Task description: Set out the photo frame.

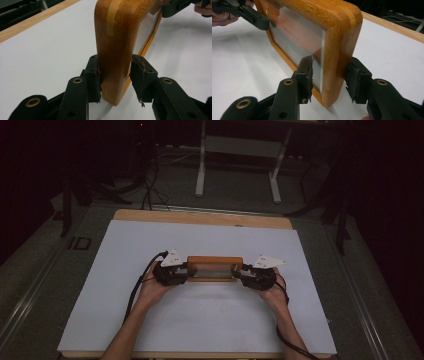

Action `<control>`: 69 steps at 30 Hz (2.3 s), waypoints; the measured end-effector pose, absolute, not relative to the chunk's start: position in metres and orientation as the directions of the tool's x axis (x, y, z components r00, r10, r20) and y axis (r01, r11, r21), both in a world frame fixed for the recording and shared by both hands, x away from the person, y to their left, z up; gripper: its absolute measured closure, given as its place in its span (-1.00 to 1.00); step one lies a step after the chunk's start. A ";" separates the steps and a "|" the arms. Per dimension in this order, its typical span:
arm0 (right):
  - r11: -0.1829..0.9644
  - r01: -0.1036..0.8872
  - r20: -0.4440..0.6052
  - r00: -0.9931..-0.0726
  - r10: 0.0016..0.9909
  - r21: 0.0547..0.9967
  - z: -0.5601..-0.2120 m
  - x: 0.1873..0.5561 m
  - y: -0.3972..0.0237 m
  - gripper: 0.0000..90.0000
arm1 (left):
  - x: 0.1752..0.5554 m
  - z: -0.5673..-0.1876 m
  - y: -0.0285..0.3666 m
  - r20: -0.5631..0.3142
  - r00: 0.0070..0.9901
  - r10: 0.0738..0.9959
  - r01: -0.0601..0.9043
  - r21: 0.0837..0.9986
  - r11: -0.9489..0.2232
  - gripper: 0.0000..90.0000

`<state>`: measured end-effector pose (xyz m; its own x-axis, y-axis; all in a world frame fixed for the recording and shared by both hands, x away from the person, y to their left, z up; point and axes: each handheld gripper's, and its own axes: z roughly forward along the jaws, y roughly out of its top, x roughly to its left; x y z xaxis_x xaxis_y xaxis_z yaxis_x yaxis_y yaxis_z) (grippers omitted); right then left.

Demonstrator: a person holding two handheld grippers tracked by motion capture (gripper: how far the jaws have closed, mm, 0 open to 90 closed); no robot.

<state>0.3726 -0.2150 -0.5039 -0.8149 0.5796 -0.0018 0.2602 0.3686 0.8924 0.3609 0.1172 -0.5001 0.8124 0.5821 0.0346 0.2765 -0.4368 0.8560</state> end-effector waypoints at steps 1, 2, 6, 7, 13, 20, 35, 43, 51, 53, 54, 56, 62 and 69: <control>0.368 0.259 -0.001 -0.816 0.578 0.893 -0.503 0.372 -0.215 0.31 | 0.361 -0.499 0.118 0.030 0.813 0.582 0.280 0.856 -0.434 0.37; 0.365 0.261 0.003 -0.816 0.578 0.894 -0.503 0.372 -0.215 0.31 | 0.361 -0.499 0.119 0.022 0.814 0.580 0.284 0.857 -0.431 0.37; 0.357 0.266 0.015 -0.820 0.572 0.895 -0.501 0.372 -0.214 0.32 | 0.360 -0.498 0.121 -0.003 0.815 0.579 0.303 0.854 -0.422 0.38; 0.356 0.266 0.016 -0.821 0.571 0.896 -0.501 0.372 -0.214 0.32 | 0.360 -0.497 0.122 -0.008 0.815 0.579 0.306 0.855 -0.419 0.38; 0.343 0.275 0.039 -0.826 0.563 0.898 -0.498 0.371 -0.213 0.32 | 0.359 -0.494 0.125 -0.040 0.815 0.578 0.330 0.853 -0.406 0.38; 0.337 0.292 0.062 -0.830 0.554 0.895 -0.499 0.371 -0.212 0.33 | 0.357 -0.494 0.128 -0.070 0.813 0.579 0.363 0.838 -0.407 0.38; 0.341 0.345 0.116 -0.831 0.543 0.875 -0.504 0.368 -0.207 0.35 | 0.358 -0.502 0.137 -0.177 0.808 0.562 0.449 0.803 -0.393 0.39; 0.343 0.386 0.157 -0.828 0.539 0.857 -0.511 0.364 -0.206 0.37 | 0.358 -0.507 0.140 -0.212 0.805 0.554 0.476 0.788 -0.391 0.39; 0.331 0.408 0.200 -0.834 0.514 0.850 -0.513 0.364 -0.204 0.43 | 0.361 -0.509 0.148 -0.253 0.785 0.566 0.507 0.787 -0.352 0.34; 0.330 0.410 0.203 -0.834 0.512 0.850 -0.514 0.365 -0.203 0.43 | 0.362 -0.510 0.149 -0.266 0.779 0.568 0.516 0.786 -0.340 0.33; 0.329 0.411 0.205 -0.834 0.512 0.850 -0.514 0.365 -0.203 0.43 | 0.363 -0.511 0.149 -0.272 0.774 0.572 0.522 0.786 -0.332 0.33; 0.324 0.417 0.209 -0.829 0.518 0.849 -0.515 0.366 -0.203 0.42 | 0.364 -0.512 0.149 -0.286 0.763 0.580 0.534 0.785 -0.315 0.33; 0.322 0.426 0.218 -0.826 0.520 0.846 -0.519 0.369 -0.202 0.41 | 0.364 -0.513 0.149 -0.301 0.751 0.588 0.546 0.783 -0.297 0.32; 0.324 0.425 0.223 -0.832 0.507 0.845 -0.520 0.370 -0.203 0.34 | 0.365 -0.513 0.148 -0.294 0.746 0.597 0.550 0.777 -0.305 0.24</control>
<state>0.3704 -0.2031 -0.5204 -0.8322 0.5074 0.2234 0.4246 0.3243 0.8453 0.3645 0.1484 -0.5135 0.7462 0.5972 -0.2940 0.5505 -0.3053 0.7770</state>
